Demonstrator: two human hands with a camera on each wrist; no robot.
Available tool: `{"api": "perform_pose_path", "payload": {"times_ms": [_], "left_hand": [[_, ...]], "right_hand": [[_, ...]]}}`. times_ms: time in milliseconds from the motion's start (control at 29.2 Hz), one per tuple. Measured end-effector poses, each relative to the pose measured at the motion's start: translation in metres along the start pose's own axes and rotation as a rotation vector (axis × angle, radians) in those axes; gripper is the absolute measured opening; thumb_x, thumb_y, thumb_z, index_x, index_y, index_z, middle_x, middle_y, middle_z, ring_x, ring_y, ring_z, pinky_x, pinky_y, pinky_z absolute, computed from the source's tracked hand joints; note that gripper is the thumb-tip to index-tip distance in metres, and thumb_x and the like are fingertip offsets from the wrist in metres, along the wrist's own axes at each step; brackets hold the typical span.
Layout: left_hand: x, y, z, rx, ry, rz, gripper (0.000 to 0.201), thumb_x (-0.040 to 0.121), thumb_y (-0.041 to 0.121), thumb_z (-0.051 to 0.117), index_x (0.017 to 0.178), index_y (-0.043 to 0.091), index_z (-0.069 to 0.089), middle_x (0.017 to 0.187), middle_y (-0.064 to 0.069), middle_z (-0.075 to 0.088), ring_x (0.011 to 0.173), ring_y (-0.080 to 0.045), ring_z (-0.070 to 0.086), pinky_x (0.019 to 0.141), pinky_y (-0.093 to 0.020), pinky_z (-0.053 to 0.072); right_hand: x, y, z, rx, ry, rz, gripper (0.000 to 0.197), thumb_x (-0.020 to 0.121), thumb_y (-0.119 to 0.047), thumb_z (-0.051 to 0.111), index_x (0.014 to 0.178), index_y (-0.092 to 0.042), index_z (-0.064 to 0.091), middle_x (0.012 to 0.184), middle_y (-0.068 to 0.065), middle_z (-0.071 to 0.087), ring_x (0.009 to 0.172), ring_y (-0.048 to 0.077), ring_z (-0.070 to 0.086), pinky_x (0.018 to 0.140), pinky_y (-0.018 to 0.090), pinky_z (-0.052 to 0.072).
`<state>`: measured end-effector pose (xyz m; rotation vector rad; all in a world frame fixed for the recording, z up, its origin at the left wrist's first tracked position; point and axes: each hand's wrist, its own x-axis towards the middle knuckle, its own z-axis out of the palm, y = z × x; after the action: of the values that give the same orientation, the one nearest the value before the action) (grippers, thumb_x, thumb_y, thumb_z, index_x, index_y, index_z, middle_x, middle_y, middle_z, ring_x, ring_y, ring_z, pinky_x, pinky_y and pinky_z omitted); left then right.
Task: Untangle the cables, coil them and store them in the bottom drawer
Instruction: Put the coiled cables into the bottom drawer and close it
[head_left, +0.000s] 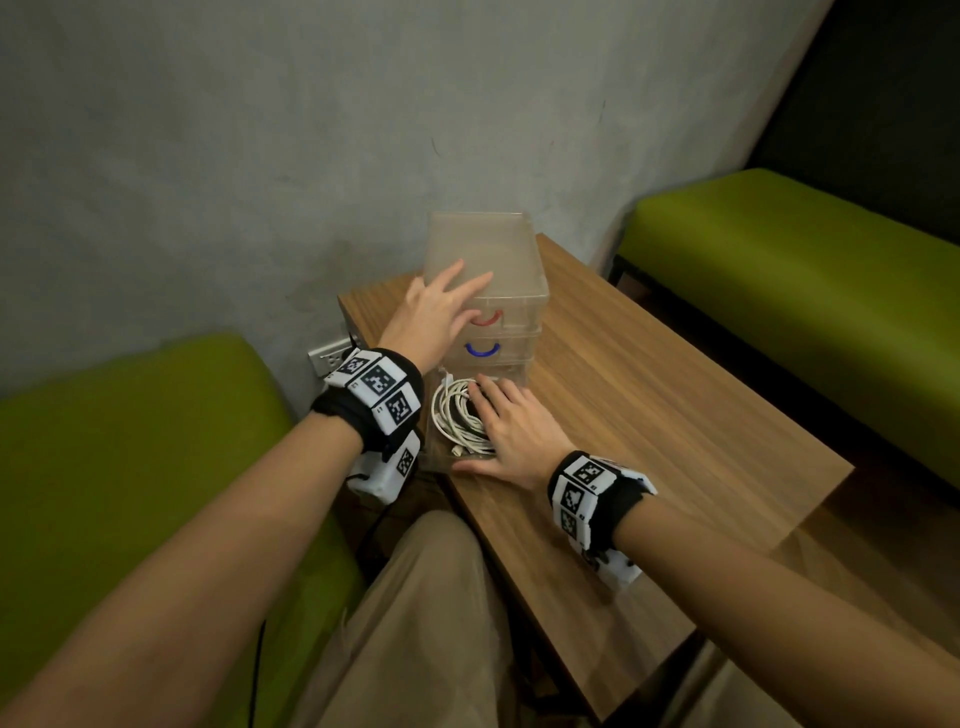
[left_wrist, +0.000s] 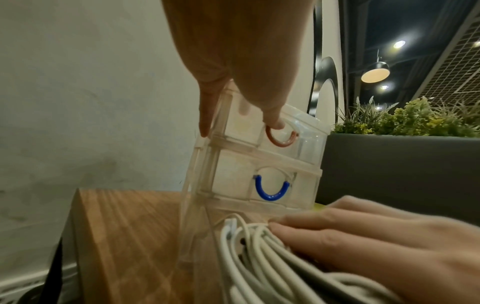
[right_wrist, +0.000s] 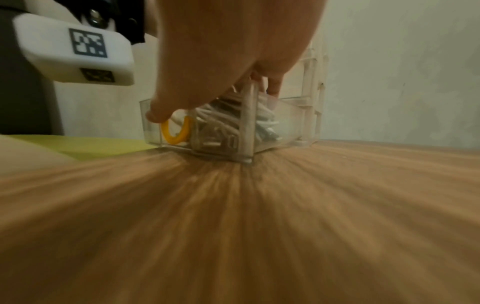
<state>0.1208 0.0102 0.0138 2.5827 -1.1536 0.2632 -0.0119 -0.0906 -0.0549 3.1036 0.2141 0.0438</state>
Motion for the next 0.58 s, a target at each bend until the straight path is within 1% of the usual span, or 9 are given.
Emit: {"api": "perform_pose_path", "payload": {"times_ms": [68, 171, 274, 308, 376, 445, 513, 547, 582], "left_hand": [[0.0, -0.002, 0.0, -0.028, 0.002, 0.0, 0.046, 0.095, 0.033, 0.041, 0.14, 0.033, 0.033, 0.151, -0.007, 0.029, 0.121, -0.042, 0.043, 0.107, -0.05, 0.03], [0.002, -0.003, -0.004, -0.021, -0.002, 0.001, 0.045, 0.096, 0.035, 0.04, 0.14, 0.033, 0.033, 0.15, -0.009, 0.03, 0.123, -0.04, 0.044, 0.108, -0.048, 0.028], [0.003, 0.0, -0.008, 0.004, -0.014, -0.014, 0.045, 0.096, 0.035, 0.041, 0.14, 0.031, 0.034, 0.15, -0.01, 0.031, 0.122, -0.039, 0.045, 0.108, -0.045, 0.027], [0.002, 0.001, -0.009, 0.005, -0.02, -0.016, 0.045, 0.096, 0.035, 0.041, 0.14, 0.032, 0.033, 0.15, -0.009, 0.031, 0.122, -0.04, 0.045, 0.108, -0.045, 0.028], [-0.002, 0.0, -0.009, 0.009, -0.027, -0.01, 0.046, 0.096, 0.036, 0.041, 0.14, 0.033, 0.031, 0.151, -0.008, 0.03, 0.122, -0.041, 0.045, 0.107, -0.047, 0.03], [-0.008, -0.004, -0.012, 0.016, -0.032, 0.004, 0.046, 0.095, 0.036, 0.041, 0.14, 0.033, 0.031, 0.151, -0.008, 0.03, 0.122, -0.039, 0.046, 0.107, -0.046, 0.031], [-0.014, -0.007, -0.017, 0.046, -0.013, 0.046, 0.045, 0.095, 0.038, 0.041, 0.14, 0.034, 0.032, 0.15, -0.008, 0.032, 0.119, -0.038, 0.05, 0.104, -0.045, 0.034], [-0.016, -0.008, -0.018, 0.049, -0.002, 0.071, 0.045, 0.095, 0.038, 0.041, 0.139, 0.034, 0.033, 0.149, -0.007, 0.033, 0.116, -0.038, 0.052, 0.103, -0.046, 0.035], [-0.02, -0.009, -0.017, 0.033, 0.011, 0.094, 0.044, 0.094, 0.037, 0.043, 0.138, 0.034, 0.035, 0.149, -0.007, 0.034, 0.113, -0.038, 0.053, 0.102, -0.047, 0.037]], "right_hand": [[0.006, 0.002, -0.001, 0.032, 0.005, 0.035, 0.102, 0.075, -0.075, 0.037, 0.143, 0.0, 0.023, 0.148, 0.017, 0.032, 0.132, 0.032, 0.033, 0.107, 0.042, 0.03], [0.011, 0.012, -0.003, -0.011, 0.01, 0.013, 0.099, 0.076, -0.075, 0.04, 0.143, -0.004, 0.025, 0.147, 0.014, 0.034, 0.13, 0.03, 0.034, 0.104, 0.042, 0.03], [0.01, 0.013, -0.007, -0.12, 0.008, 0.032, 0.1, 0.073, -0.081, 0.03, 0.14, -0.007, 0.033, 0.142, 0.014, 0.037, 0.121, 0.031, 0.041, 0.095, 0.048, 0.035], [0.011, 0.012, -0.008, -0.143, 0.008, 0.043, 0.101, 0.072, -0.082, 0.031, 0.14, -0.007, 0.032, 0.141, 0.015, 0.037, 0.119, 0.031, 0.042, 0.093, 0.048, 0.035], [0.012, 0.01, -0.009, -0.135, -0.032, 0.037, 0.102, 0.073, -0.079, 0.039, 0.143, -0.006, 0.026, 0.14, 0.015, 0.034, 0.12, 0.032, 0.038, 0.094, 0.047, 0.033], [0.008, 0.01, -0.009, -0.057, -0.07, 0.012, 0.103, 0.074, -0.077, 0.042, 0.146, -0.007, 0.018, 0.144, 0.013, 0.03, 0.128, 0.03, 0.031, 0.102, 0.049, 0.027], [-0.001, 0.013, -0.007, 0.081, -0.098, 0.006, 0.105, 0.073, -0.079, 0.035, 0.148, -0.012, 0.006, 0.151, 0.008, 0.021, 0.14, 0.026, 0.019, 0.11, 0.058, 0.013], [-0.006, 0.015, -0.006, 0.158, -0.114, 0.009, 0.104, 0.072, -0.08, 0.031, 0.148, -0.015, 0.002, 0.154, 0.004, 0.016, 0.143, 0.023, 0.013, 0.11, 0.06, 0.007], [-0.01, 0.017, -0.005, 0.218, -0.128, 0.013, 0.102, 0.073, -0.08, 0.028, 0.148, -0.017, 0.001, 0.156, 0.002, 0.012, 0.144, 0.021, 0.009, 0.11, 0.061, 0.005]]}}
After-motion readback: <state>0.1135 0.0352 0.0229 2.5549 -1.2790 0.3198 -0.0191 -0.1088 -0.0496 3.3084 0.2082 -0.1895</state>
